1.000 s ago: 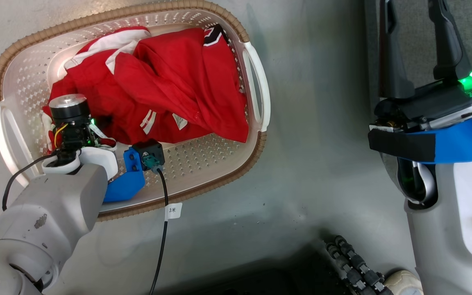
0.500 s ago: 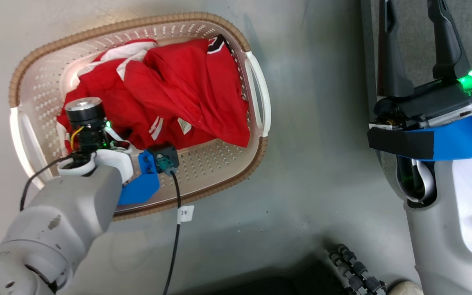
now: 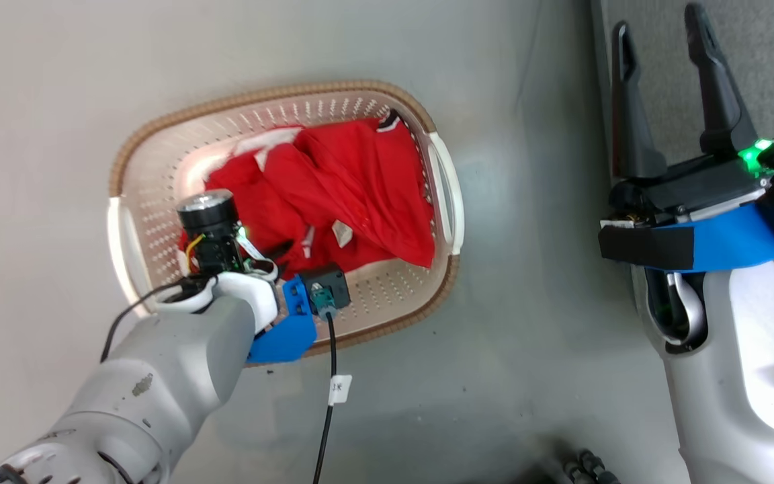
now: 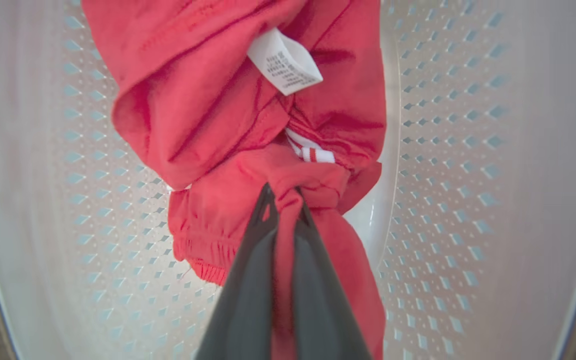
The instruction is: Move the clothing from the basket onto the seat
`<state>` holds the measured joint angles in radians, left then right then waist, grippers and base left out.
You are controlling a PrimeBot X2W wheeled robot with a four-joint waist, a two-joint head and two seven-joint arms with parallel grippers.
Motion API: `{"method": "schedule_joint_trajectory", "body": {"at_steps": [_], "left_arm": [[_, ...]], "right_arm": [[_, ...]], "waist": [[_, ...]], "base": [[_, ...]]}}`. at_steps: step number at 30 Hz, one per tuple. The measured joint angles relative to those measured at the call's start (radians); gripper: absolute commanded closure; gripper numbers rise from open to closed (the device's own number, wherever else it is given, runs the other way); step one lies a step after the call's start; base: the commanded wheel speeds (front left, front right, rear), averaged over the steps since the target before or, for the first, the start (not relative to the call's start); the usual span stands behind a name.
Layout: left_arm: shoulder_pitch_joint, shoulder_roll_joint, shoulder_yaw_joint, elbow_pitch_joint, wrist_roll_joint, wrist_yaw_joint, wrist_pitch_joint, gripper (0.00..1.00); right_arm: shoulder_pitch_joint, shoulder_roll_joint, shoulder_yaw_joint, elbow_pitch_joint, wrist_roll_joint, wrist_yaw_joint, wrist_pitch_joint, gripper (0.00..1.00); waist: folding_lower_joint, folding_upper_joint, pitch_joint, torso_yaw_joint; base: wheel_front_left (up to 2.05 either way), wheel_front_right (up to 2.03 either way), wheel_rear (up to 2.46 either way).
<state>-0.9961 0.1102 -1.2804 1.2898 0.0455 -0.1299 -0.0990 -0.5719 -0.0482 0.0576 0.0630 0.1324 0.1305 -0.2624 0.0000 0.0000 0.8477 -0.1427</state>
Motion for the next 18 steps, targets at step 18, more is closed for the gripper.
{"method": "schedule_joint_trajectory", "body": {"at_steps": [18], "left_arm": [[0.033,-0.042,0.032,-0.03,-0.243,0.0,-0.145,1.0]], "right_arm": [[0.117,0.0,-0.048,0.048,-0.056,0.0,0.0,0.0]], "waist": [[-0.0001,0.0001,-0.245,0.101]], "base": [[0.0,0.0,0.0]]}}
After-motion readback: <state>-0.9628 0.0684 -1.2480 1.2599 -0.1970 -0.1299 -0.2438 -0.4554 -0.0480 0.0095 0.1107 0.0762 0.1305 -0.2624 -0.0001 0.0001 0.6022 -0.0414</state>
